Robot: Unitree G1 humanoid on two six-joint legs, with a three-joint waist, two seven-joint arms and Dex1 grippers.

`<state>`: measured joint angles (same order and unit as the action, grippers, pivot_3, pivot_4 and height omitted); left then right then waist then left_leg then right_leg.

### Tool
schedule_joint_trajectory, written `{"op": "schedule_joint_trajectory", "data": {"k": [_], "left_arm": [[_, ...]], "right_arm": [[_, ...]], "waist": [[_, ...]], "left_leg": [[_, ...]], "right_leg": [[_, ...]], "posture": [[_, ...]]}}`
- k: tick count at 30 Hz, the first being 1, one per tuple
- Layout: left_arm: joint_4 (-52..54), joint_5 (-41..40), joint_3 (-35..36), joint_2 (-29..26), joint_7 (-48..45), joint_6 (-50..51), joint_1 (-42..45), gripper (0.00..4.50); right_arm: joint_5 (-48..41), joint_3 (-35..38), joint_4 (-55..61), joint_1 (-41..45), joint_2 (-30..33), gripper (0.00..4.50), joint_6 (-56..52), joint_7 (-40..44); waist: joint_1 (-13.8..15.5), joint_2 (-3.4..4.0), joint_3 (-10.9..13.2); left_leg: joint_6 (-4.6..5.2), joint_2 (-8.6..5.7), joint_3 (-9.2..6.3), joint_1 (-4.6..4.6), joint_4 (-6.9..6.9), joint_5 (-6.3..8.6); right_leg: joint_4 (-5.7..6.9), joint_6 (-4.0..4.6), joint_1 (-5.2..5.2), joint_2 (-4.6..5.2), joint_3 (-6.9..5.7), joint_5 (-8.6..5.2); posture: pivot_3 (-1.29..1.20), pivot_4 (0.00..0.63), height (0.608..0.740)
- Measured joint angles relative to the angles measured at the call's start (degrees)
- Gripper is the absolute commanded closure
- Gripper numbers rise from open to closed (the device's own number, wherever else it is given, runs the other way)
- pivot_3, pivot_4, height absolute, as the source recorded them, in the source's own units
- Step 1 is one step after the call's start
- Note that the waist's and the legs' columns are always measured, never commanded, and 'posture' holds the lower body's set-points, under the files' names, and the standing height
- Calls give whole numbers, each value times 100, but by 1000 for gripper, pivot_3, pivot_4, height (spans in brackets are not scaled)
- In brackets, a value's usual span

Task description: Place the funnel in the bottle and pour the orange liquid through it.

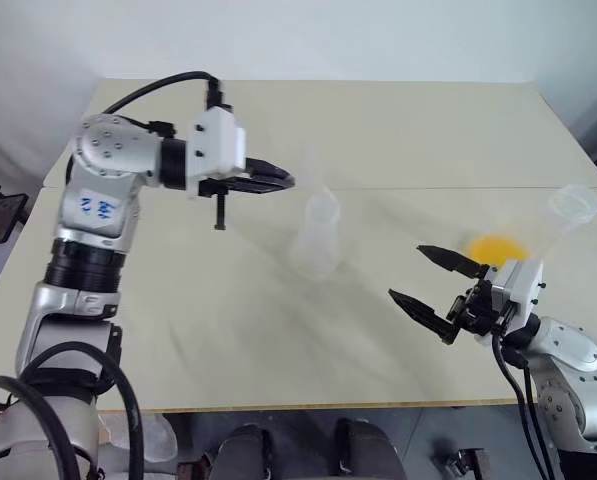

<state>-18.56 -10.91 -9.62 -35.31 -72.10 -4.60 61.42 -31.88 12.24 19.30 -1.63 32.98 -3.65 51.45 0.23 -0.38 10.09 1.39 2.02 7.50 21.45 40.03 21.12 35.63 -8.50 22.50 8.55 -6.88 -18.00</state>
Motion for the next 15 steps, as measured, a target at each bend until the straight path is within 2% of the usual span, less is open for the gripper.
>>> {"op": "schedule_joint_trajectory", "data": {"k": [5, 15], "left_arm": [[-579, 516, -259, 138, -13, -640, 154, 4446], [-961, 601, -152, 339, -22, -829, 607, 4446]], "right_arm": [[16, 0, 273, -210, -114, 0, 11, -209], [129, -54, 386, -347, -249, 0, 125, -431]], "waist": [[-10, -2, 1], [60, -6, 4]], "left_leg": [[1, 0, -4, 4, 4, 0], [2, 0, -7, 5, 8, 0]], "right_leg": [[0, 0, 0, 1, -1, 0], [1, 0, -2, 2, -1, 0]], "posture": [[0, 150, 740], [0, 150, 740]]}}
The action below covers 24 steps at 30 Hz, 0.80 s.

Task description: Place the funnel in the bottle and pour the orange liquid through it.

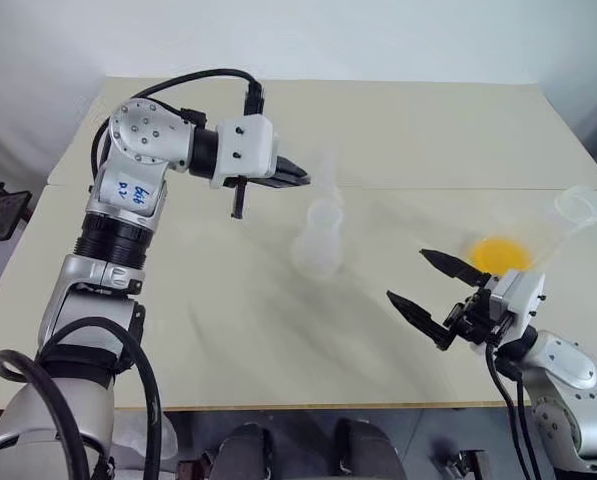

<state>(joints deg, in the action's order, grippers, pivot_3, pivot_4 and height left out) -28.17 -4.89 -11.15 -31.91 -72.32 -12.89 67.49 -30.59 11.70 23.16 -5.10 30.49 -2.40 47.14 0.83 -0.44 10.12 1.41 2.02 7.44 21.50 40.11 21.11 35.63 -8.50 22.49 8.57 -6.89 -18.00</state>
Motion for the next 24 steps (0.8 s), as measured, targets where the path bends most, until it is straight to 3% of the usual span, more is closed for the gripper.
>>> {"op": "schedule_joint_trajectory", "data": {"k": [11, 22, 24], "left_arm": [[-181, -182, 111, -417, -949, -158, 358, 4446], [-188, 31, -177, -86, -1088, -233, 308, 4446], [-188, 70, -250, -38, -1104, -225, 308, 4042]], "right_arm": [[26, -4, -6, 121, 1, 0, 13, -5], [25, -13, -12, 217, 3, 0, -22, 7], [24, -13, -12, 217, 3, 0, -29, 5]], "waist": [[0, 0, 0], [47, 0, 0], [45, 0, 0]], "left_leg": [[0, 0, 0, 0, 1, 0], [1, 0, -4, 1, 6, 0], [1, 0, -3, 1, 5, 0]], "right_leg": [[2, 0, 0, -1, -1, 0], [2, 0, -2, -1, -2, 0], [2, 0, -2, -1, -2, 0]], "posture": [[0, 150, 740], [0, 150, 740], [0, 150, 740]]}}
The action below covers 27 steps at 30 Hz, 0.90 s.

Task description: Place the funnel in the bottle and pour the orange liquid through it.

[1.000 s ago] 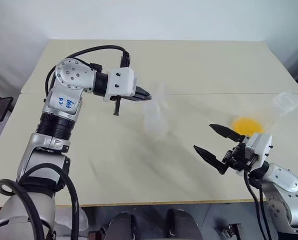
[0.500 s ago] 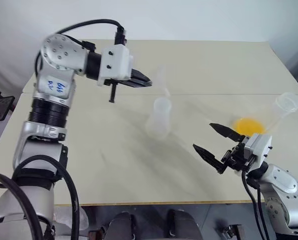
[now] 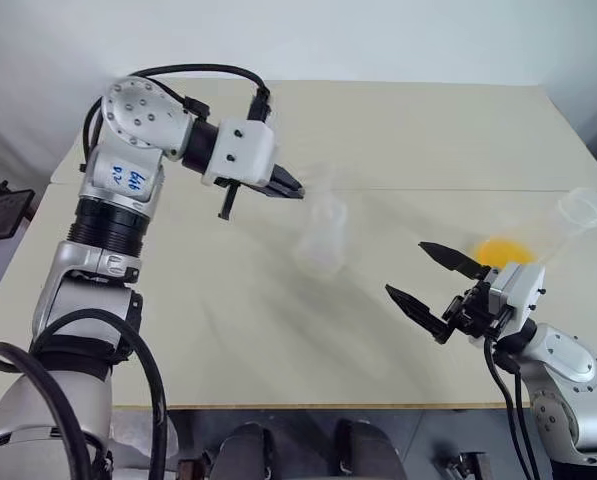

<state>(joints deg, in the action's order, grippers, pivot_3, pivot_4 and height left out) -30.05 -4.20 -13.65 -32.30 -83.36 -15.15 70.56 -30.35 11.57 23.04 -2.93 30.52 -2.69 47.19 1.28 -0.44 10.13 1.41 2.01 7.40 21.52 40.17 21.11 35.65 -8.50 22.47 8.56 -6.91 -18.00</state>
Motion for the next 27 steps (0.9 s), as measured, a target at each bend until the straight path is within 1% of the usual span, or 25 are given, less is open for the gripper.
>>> {"op": "schedule_joint_trajectory", "data": {"k": [1, 5, 8, 13, 14, 16, 19, 22, 25, 27], "left_arm": [[0, 0, -9, 18, -5, 14, 0, 3858], [11, -14, -31, 94, -49, 157, -2, 2679], [73, -80, -18, 124, -58, 310, -37, 1709], [316, -282, 113, 146, 0, 704, -358, 211], [379, -352, 202, 135, 62, 860, -458, 24], [547, -519, 376, 90, 190, 1176, -695, 24], [895, -960, 831, 21, 453, 1767, -1262, 24], [1305, -1366, 1322, -127, 737, 2221, -1989, 24], [1648, -1730, 1861, -151, 1120, 2448, -2750, 24], [1781, -1869, 2081, -172, 1266, 2532, -3234, 24]], "right_arm": [[0, 0, 0, 0, 0, 0, -2, -1], [0, -1, 1, 0, 0, 0, -6, -11], [2, -7, 1, 0, -1, 0, -7, -29], [10, -37, 4, -1, -15, 0, -5, -65], [11, -37, 4, -4, -23, 0, -5, -83], [8, -17, 10, -14, -55, 0, -3, -158], [-72, 192, 92, -150, -158, 0, -29, -426], [-294, 726, 295, -501, -258, 0, -74, -793], [-407, 1326, 505, -1079, -537, 0, 27, -1124], [-441, 1673, 589, -1428, -719, 0, 118, -1285]], "waist": [[-4, 0, 0], [-4, 0, 0], [-5, 0, 0], [-4, 0, 0], [-6, 0, 0], [-9, 0, 0], [-14, 1, -1], [-11, 1, -1], [18, 2, -1], [19, 1, -1]], "left_leg": [[0, 0, 0, 0, 0, 0], [0, 0, 0, 0, 0, 0], [0, 0, 0, 0, 0, 0], [1, 0, -1, 0, 2, 0], [1, 1, -2, 0, 2, 0], [1, 1, -6, 0, 1, 0], [1, 4, -47, -1, 2, 0], [0, 4, -54, -2, 2, 0], [1, 3, -61, -3, 4, 0], [1, 1, -59, -3, 8, 0]], "right_leg": [[0, 0, 0, 0, 0, 0], [0, 0, 0, 0, 0, 0], [0, 0, 0, 0, 0, 0], [1, 0, 0, 0, 1, 0], [3, 0, 0, 0, 0, 0], [5, 0, 0, 1, 0, 0], [9, 0, 2, 1, 1, 0], [14, 0, 2, 2, 2, 0], [18, 0, -2, 3, 2, 0], [17, 0, -5, 4, 5, 0]], "posture": [[0, 150, 740], [0, 150, 740], [0, 150, 740], [0, 150, 740], [0, 150, 740], [0, 150, 740], [0, 150, 740], [0, 150, 740], [0, 150, 740], [0, 150, 740]]}}
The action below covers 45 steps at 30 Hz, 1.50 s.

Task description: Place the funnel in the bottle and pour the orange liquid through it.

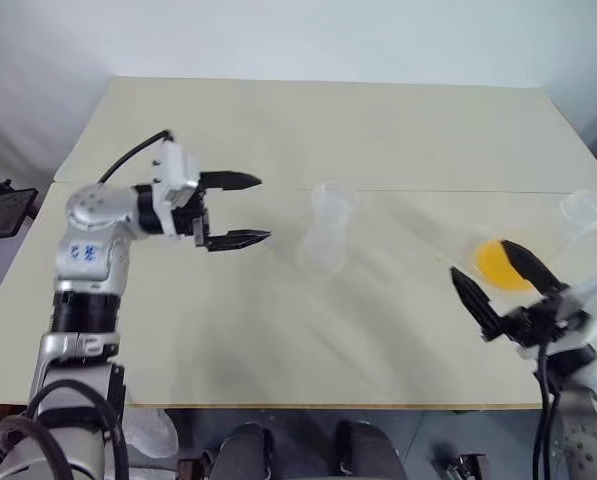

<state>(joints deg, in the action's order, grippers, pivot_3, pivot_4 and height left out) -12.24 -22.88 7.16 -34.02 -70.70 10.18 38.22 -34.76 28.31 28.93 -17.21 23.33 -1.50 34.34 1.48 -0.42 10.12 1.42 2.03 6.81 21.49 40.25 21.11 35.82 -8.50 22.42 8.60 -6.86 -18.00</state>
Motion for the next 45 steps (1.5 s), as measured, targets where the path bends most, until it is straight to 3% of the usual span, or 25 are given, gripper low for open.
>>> {"op": "schedule_joint_trajectory", "data": {"k": [3, 8, 22, 45], "left_arm": [[257, -162, 82, -1, 117, 218, -554, 24], [747, -360, 61, 29, 232, 479, -741, 24], [1438, -495, 79, 81, 652, 603, -1225, 24], [2068, -633, 83, 101, 1192, 630, -1626, 24]], "right_arm": [[-58, 474, 13, -408, -302, 0, 214, -187], [-60, 827, -430, -525, -512, 0, 503, -310], [225, 672, -1880, 1734, 257, 0, -318, -1438], [704, 76, -3984, 3593, 593, 0, -172, -993]], "waist": [[-2, 0, 0], [-29, 4, -2], [-144, 21, -11], [-164, 23, -10]], "left_leg": [[0, 1, 4, -3, 3, 0], [0, 0, 21, -21, -3, 0], [-1, 4, 25, -23, -10, -1], [-1, 4, 27, -20, -12, 0]], "right_leg": [[0, 0, -2, -1, 5, 0], [1, 1, -6, -2, 25, -1], [8, 3, 3, -3, 32, -2], [6, 3, 4, -2, 32, -2]], "posture": [[0, 150, 740], [0, 150, 740], [0, 150, 740], [0, 150, 740]]}}
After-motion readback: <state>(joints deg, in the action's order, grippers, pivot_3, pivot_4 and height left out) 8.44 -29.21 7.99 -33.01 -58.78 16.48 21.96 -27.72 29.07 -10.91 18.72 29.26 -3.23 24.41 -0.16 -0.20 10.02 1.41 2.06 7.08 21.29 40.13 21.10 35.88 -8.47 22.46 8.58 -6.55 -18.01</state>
